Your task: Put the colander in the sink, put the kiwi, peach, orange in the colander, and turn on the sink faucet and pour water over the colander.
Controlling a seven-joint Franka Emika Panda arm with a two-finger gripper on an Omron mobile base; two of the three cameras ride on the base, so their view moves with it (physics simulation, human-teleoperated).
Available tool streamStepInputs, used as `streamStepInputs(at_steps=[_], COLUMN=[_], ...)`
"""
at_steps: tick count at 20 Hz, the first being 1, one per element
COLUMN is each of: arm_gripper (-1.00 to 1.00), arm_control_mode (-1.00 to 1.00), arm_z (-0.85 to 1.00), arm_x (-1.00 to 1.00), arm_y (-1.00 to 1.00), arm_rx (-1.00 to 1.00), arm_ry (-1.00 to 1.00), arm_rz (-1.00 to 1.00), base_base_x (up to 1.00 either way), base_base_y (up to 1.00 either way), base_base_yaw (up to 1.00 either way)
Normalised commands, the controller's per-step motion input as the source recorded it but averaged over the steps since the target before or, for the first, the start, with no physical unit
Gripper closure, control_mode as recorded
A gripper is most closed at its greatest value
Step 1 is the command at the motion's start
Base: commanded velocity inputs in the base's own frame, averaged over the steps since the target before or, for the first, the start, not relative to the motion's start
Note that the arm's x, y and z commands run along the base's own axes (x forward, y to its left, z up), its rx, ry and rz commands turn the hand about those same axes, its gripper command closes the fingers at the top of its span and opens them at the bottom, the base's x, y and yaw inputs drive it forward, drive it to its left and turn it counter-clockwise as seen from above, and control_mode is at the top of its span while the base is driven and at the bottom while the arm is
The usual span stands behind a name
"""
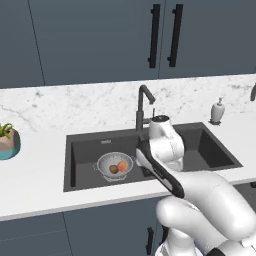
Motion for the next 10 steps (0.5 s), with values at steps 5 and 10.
streamStepInputs(at_steps=[5, 10], arm_gripper=[-1.0, -1.0], arm_control_mode=[-1.0, -1.0], arm_z=[0.3, 0.19], arm_x=[-0.13, 0.03], arm_y=[-0.77, -0.83], arm_rx=[-0.07, -0.07], arm_ry=[-0.06, 0.0], arm_rz=[0.0, -0.03], base_base_x=[0.0, 0.0], base_base_y=[0.0, 0.0], base_base_yaw=[0.0, 0.0])
